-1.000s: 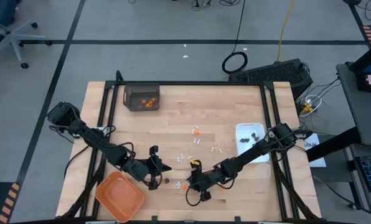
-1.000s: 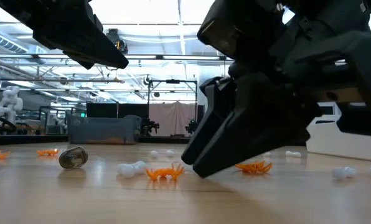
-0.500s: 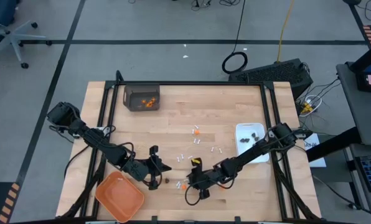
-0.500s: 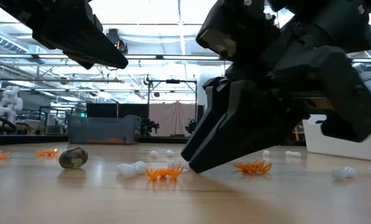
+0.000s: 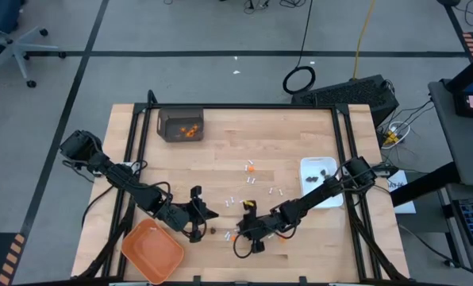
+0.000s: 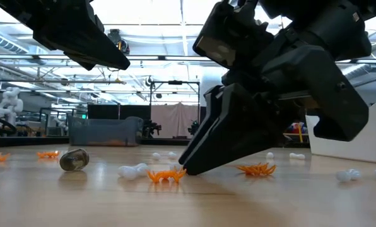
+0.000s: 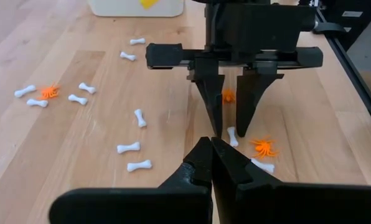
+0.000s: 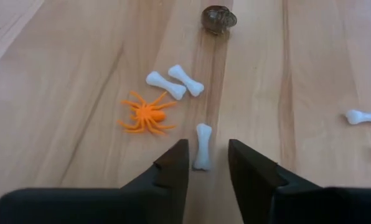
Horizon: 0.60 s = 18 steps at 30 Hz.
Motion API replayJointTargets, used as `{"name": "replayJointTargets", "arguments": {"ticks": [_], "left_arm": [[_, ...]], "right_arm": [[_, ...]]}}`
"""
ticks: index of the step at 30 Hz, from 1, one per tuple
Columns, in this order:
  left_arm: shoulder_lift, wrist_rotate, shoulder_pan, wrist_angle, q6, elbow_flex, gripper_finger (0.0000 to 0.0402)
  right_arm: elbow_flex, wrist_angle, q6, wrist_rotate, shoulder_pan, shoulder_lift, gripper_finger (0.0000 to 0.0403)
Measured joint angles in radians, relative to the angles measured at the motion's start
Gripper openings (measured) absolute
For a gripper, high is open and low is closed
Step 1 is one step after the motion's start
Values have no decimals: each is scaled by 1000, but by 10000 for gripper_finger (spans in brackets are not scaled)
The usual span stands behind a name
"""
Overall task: Sort Halloween decoration
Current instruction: Put the white bone toy into the orange bin
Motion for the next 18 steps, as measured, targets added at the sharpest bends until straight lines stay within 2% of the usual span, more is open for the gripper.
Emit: {"name": "replayJointTargets", "arguments": {"ticks": [8,18], "left_arm": [[0,0,0,0,0,0,0],[0,0,0,0,0,0,0]], "right_arm": [[1,-27,5,-44,-8,0,9],[0,-9,-53,-48,-3,-16,3]]}}
